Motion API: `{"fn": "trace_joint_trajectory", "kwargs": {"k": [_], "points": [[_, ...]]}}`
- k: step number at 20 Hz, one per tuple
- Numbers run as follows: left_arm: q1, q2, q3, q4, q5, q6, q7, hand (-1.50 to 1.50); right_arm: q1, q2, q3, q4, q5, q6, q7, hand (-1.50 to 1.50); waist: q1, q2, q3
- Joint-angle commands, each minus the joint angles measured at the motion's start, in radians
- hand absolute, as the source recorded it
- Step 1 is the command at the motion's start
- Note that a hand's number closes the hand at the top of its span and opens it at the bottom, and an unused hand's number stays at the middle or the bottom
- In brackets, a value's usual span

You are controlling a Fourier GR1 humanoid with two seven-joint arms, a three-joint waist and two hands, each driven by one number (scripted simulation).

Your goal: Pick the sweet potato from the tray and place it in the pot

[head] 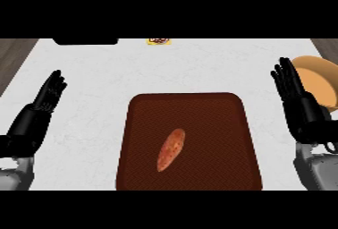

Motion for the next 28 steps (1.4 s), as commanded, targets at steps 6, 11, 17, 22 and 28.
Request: {"fn": "trace_joint_trajectory", "kwargs": {"k": [6, 11, 17, 22, 28], "points": [[-0.017, -0.149, -0.045, 0.011, 0.091, 0.046, 0.180, 0.00, -0.131, 0.350, 0.295, 0.046, -0.070, -0.063, 0.110, -1.50, 0.068, 0.041, -0.018], [-0.036, -0.193, -0.042, 0.015, 0.105, 0.104, 0.256, 0.00, -0.015, 0.211, 0.379, -0.003, 0.495, -0.397, 0.030, -1.50, -0.023, 0.018, -0.021], [-0.021, -0.174, -0.025, -0.022, 0.105, 0.104, 0.305, 0.00, 0.110, 0.131, 0.569, -0.272, 0.808, -0.405, 0.306, -1.50, -0.022, 0.017, -0.022], [-0.006, -0.209, -0.054, -0.026, 0.072, 0.143, 0.301, 0.00, 0.063, -0.005, 0.542, -0.459, 0.899, -0.122, 0.639, -1.50, -0.029, 0.014, -0.025], [0.003, -0.201, -0.061, -0.077, 0.076, 0.133, 0.340, 0.00, -0.031, 0.014, 0.605, -0.630, 0.901, 0.208, 1.014, -1.50, -0.002, 0.019, -0.024]]}}
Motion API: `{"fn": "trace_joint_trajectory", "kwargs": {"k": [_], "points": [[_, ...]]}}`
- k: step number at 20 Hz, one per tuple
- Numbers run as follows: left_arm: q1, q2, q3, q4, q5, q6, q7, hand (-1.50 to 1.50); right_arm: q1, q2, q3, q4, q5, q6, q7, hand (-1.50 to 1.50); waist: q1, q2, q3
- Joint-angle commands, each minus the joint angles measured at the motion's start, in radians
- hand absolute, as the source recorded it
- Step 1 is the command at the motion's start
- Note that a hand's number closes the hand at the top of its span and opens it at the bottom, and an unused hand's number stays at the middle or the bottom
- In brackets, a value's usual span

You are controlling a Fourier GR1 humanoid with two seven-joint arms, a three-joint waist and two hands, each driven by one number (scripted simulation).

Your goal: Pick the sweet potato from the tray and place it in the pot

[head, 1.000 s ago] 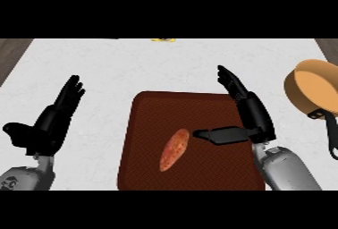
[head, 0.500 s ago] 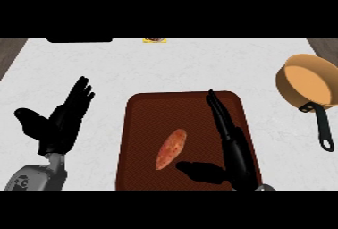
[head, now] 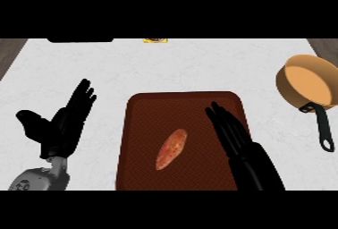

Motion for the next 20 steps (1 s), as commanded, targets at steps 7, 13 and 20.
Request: {"fn": "trace_joint_trajectory", "kwargs": {"k": [7, 13, 20], "points": [[-0.008, 0.008, 0.013, -0.021, -0.003, -0.026, 0.016, 0.00, -0.240, 0.184, -0.017, -0.041, -0.115, 0.410, 0.562, -1.50, 0.026, 0.011, 0.002], [-0.018, -0.035, -0.011, -0.025, -0.031, 0.003, 0.029, 0.00, -0.303, 0.250, -0.085, 0.082, -0.147, 0.427, 0.596, -1.50, 0.025, 0.011, 0.003], [-0.016, -0.017, 0.028, 0.003, 0.002, -0.050, 0.019, 0.00, -0.236, 0.246, -0.031, 0.203, -0.123, 0.432, 0.547, -1.50, 0.019, 0.012, 0.003]]}}
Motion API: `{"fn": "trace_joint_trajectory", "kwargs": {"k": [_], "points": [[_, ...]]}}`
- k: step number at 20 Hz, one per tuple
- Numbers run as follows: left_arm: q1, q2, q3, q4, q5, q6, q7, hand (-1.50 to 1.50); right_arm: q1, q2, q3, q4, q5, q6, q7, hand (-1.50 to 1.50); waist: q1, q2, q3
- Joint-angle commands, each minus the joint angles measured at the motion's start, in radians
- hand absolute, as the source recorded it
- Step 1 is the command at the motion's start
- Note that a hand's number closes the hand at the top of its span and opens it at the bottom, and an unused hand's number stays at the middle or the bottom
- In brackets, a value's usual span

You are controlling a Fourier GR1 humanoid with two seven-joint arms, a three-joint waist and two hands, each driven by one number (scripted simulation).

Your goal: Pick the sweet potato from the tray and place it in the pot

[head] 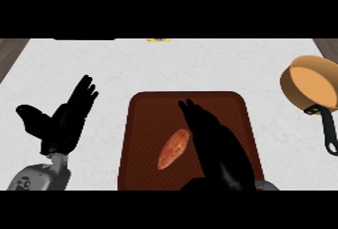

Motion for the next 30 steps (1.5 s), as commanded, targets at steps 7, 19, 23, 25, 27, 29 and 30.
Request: {"fn": "trace_joint_trajectory", "kwargs": {"k": [7, 19, 23, 25, 27, 29, 30], "points": [[-0.020, -0.036, -0.002, 0.023, -0.029, -0.001, -0.009, 0.00, 0.070, 0.079, 0.079, 0.072, 0.114, 0.039, 0.160, -1.50, -0.008, 0.001, 0.001], [-0.065, -0.091, -0.016, 0.055, -0.097, 0.029, 0.010, 0.00, 0.003, 0.128, 0.066, 0.183, 0.139, -0.040, 0.159, -1.50, -0.006, 0.002, 0.001], [-0.059, -0.058, 0.028, 0.029, -0.052, -0.015, 0.030, 0.00, -0.028, 0.128, 0.137, 0.278, 0.153, -0.149, 0.197, -1.50, 0.005, 0.001, 0.001], [0.012, -0.044, 0.016, -0.032, -0.034, -0.045, 0.032, 0.00, -0.049, 0.128, 0.075, 0.338, 0.138, -0.081, 0.183, -1.50, 0.014, 0.001, 0.001], [0.027, -0.033, 0.028, -0.021, -0.051, -0.048, -0.003, 0.00, -0.028, 0.128, 0.090, 0.356, 0.147, -0.101, 0.185, -1.50, 0.010, 0.001, 0.001], [0.054, -0.067, 0.006, -0.044, -0.045, -0.041, 0.007, 0.00, -0.043, 0.128, 0.114, 0.383, 0.140, -0.132, 0.183, -1.50, 0.011, 0.001, 0.001], [0.013, -0.026, 0.074, -0.026, -0.017, -0.060, 0.023, 0.00, -0.069, 0.128, 0.066, 0.374, 0.112, -0.082, 0.172, -1.50, 0.007, 0.001, 0.001]]}}
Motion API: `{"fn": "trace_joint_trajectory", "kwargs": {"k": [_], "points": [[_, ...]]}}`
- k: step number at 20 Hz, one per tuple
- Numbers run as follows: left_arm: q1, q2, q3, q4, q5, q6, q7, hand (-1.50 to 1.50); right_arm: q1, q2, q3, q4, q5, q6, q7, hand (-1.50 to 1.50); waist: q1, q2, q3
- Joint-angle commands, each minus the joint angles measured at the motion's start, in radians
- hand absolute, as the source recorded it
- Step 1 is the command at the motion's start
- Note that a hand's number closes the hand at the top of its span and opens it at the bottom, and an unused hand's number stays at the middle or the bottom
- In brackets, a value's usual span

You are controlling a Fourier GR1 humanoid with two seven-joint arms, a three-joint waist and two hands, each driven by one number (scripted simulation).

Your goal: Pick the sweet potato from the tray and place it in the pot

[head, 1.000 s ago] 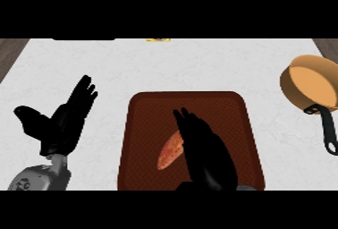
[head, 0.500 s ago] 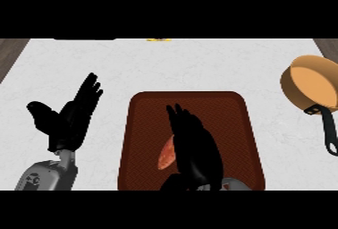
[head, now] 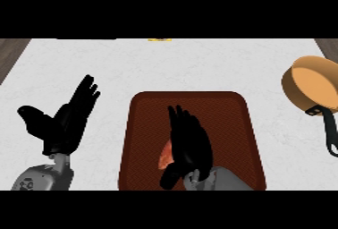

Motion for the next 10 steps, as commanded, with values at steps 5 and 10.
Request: {"fn": "trace_joint_trajectory", "kwargs": {"k": [5, 10], "points": [[-0.014, -0.022, -0.003, 0.007, -0.028, 0.003, 0.012, 0.00, -0.024, 0.016, 0.033, 0.151, -0.013, -0.023, 0.098, -1.50, -0.004, 0.001, 0.000], [0.032, -0.002, 0.005, -0.044, -0.024, -0.017, 0.020, 0.00, -0.096, 0.016, 0.053, 0.207, -0.087, -0.019, 0.186, -1.50, 0.008, 0.000, 0.000]]}}
